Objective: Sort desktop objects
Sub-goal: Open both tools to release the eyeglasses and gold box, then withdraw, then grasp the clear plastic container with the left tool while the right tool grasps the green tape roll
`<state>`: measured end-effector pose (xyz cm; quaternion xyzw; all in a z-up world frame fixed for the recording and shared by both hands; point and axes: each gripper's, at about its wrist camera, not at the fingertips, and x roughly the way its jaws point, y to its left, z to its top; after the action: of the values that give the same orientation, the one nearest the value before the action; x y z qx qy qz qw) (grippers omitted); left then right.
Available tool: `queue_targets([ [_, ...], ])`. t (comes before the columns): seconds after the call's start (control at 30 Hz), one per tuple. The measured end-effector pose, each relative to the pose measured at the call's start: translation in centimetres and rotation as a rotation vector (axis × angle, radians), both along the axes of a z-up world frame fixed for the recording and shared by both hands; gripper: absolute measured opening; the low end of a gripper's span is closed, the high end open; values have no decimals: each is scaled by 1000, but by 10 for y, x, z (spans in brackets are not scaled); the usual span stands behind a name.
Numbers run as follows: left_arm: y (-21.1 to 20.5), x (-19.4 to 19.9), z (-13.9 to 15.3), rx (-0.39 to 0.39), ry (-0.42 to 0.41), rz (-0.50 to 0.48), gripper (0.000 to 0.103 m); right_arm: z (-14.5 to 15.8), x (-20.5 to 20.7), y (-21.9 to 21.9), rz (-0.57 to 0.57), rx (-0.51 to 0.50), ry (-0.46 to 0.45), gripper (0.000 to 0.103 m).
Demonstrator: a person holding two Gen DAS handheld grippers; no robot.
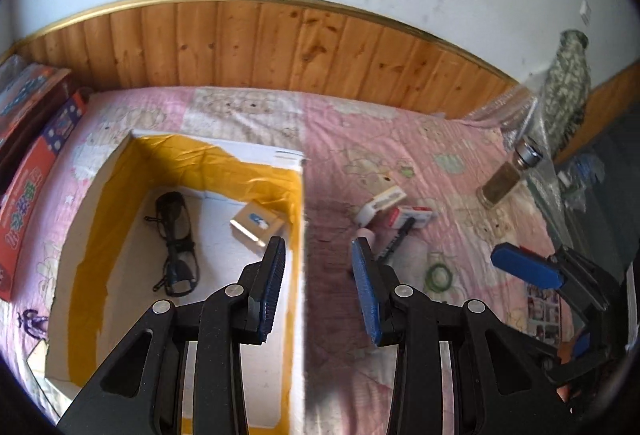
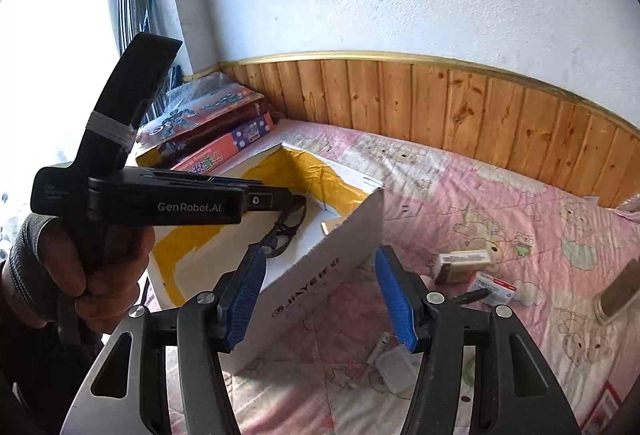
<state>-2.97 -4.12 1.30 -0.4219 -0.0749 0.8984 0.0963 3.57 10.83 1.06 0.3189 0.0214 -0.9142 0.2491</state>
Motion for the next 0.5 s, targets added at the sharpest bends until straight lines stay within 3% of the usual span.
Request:
queue_targets([
  [0.13,44,5,-14,-13,-33,-108,37,-14,8,50,-162,-17,18,58],
  [0.23,66,4,-37,-6,-107,-147,37,-41,-7,92,-326,-7,-100,57],
  [0.33,83,-1,-63,-32,-166,-164,37,-74,-20,137,-425,-77,-247,52],
  [0.5,111,-9,-100,-97,-228,-200,37,-111,-31,163,-451,-89,-373,51],
])
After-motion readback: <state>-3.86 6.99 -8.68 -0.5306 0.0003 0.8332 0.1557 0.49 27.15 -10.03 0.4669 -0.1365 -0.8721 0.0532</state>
